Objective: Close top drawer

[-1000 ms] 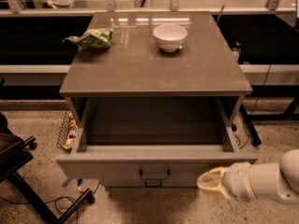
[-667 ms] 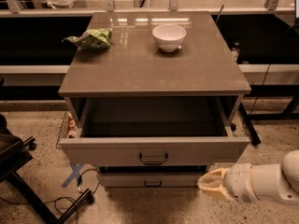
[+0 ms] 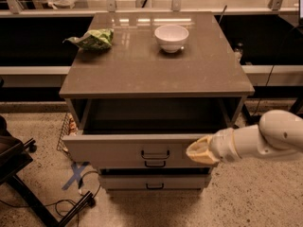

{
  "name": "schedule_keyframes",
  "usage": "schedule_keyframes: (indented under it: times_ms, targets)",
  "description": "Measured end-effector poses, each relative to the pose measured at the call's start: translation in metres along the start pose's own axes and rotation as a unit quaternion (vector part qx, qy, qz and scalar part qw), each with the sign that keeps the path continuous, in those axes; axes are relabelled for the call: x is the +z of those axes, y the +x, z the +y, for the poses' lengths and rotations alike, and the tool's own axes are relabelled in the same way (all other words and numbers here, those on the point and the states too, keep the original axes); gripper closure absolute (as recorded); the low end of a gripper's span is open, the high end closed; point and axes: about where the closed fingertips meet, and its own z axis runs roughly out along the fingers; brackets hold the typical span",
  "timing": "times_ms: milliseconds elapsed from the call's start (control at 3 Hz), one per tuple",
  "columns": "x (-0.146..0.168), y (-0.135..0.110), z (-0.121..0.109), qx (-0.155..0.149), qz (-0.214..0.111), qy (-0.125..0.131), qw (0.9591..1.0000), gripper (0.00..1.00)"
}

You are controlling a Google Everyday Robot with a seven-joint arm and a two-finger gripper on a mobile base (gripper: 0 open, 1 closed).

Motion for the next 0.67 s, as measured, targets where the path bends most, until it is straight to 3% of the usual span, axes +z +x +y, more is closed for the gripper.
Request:
schedule_keyframes:
  times_ms: [333,667]
  targets:
    - [0.0078,-0.0177,-0.0243,-0.019,-0.005,-0.007,0.9998,1.00]
    - [0.0078,-0.0177,-0.0240,-0.019,-0.005,-0.007,0.9998,1.00]
